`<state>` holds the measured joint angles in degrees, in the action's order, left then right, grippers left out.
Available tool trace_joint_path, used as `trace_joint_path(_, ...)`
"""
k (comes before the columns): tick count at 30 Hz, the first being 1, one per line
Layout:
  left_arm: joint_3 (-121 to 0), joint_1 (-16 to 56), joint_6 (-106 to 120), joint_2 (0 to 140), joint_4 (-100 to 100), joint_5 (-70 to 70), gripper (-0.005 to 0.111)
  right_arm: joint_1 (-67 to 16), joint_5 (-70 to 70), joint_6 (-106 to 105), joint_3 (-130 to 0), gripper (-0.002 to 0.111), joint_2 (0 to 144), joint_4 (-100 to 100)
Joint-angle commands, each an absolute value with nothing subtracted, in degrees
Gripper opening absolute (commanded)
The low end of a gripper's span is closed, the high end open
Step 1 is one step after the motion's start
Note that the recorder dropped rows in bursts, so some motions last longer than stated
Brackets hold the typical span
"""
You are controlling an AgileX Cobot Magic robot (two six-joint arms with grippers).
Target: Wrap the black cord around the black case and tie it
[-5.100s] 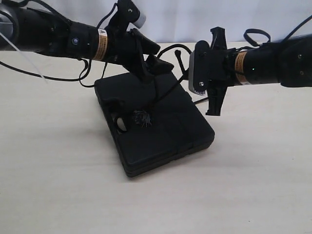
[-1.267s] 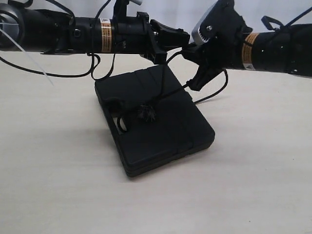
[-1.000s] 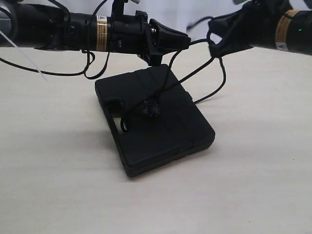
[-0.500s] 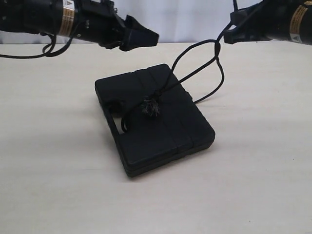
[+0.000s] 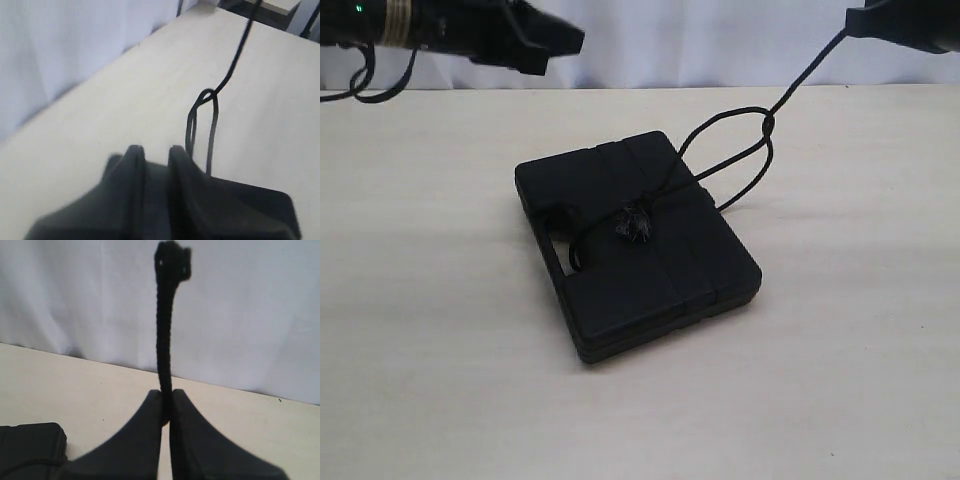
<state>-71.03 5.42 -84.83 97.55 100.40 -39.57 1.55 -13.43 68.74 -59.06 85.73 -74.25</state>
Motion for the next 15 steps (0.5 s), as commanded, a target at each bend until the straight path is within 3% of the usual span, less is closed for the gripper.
trace_joint_path(1,-71.6,11.5,-63.8,89.9,99.9,-25.6,0.0,2.0,-15.7,69.0,-59.3,0.004,85.3,-74.0)
trace_joint_path(3,-71.6,15.1,-59.1,88.3,99.9,-4.2,0.0,2.0,-16.1,69.0,-59.3,0.004,85.3,-74.0)
trace_joint_path(6,-73.2,19.3,-56.7,89.5,99.9,38.8,0.0,2.0,-16.2,69.0,-59.3,0.004,85.3,-74.0)
trace_joint_path(8,-75.2,18.2,-51.0,91.2,89.5,47.5,0.0,2.0,-16.2,69.0,-59.3,0.004,85.3,-74.0)
trace_joint_path(12,-79.7,10.0,-2.3,95.5,25.4,46.2,0.0,2.0,-16.2,69.0,-59.3,0.004,85.3,-74.0)
trace_joint_path(15,-79.2,4.7,19.5,99.4,-7.8,53.9,0.0,2.0,-15.3,70.1,-59.3,0.004,85.3,-74.0)
